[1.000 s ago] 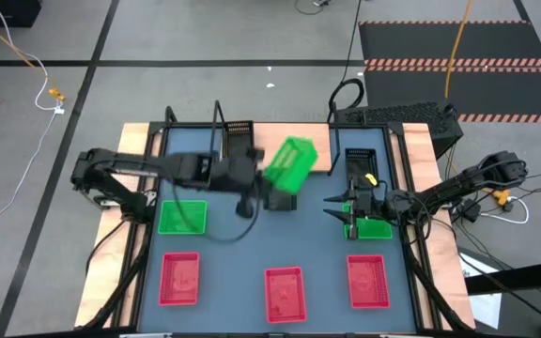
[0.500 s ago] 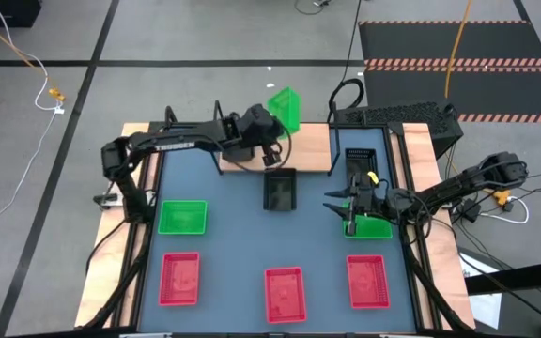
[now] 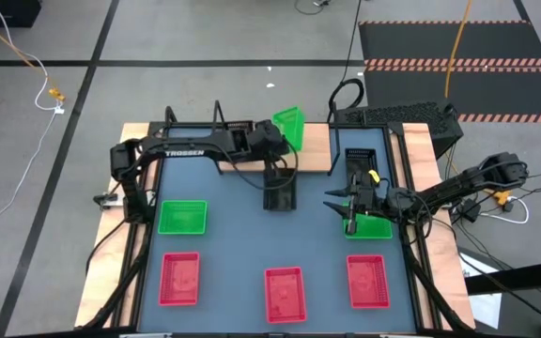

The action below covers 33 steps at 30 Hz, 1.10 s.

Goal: Stack baskets on shelf by color
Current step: Put the middle green bin on the shelf

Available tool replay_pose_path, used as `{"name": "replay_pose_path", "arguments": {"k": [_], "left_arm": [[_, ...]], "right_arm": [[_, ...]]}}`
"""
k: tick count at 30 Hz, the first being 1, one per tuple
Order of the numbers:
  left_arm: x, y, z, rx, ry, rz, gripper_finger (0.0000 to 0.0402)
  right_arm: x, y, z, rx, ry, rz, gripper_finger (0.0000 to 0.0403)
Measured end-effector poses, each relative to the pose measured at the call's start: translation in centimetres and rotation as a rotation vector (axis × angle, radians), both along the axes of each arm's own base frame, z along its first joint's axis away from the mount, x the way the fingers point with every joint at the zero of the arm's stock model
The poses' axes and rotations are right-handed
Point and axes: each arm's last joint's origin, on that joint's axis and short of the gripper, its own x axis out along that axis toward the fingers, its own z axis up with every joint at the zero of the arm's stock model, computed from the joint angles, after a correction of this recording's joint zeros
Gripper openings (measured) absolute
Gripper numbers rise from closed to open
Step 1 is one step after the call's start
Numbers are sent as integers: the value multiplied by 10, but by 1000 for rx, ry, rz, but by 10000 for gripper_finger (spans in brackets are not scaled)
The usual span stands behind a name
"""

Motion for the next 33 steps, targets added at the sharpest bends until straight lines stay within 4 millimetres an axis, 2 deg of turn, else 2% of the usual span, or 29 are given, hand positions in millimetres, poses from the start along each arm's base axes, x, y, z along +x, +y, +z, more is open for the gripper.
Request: {"name": "replay_pose_path", "arguments": {"k": [5, 11, 14, 24, 28, 33], "left_arm": [[1, -2, 0, 3, 0, -7, 7], [0, -2, 0, 3, 2, -6, 21], [-1, -1, -1, -5, 17, -1, 11], [-9, 1, -7, -114, 48, 117, 17], [-7, 2, -15, -120, 81, 116, 7], [-6, 1, -29, -123, 142, 163, 26]], "right_arm": [[0, 0, 0, 0, 4, 0, 130], [0, 1, -4, 21, 39, 9, 130], [0, 1, -6, 34, 52, 9, 130], [0, 1, -4, 63, 30, 10, 130], [0, 1, -2, 84, 12, 11, 130], [0, 1, -2, 96, 9, 12, 130]]}}
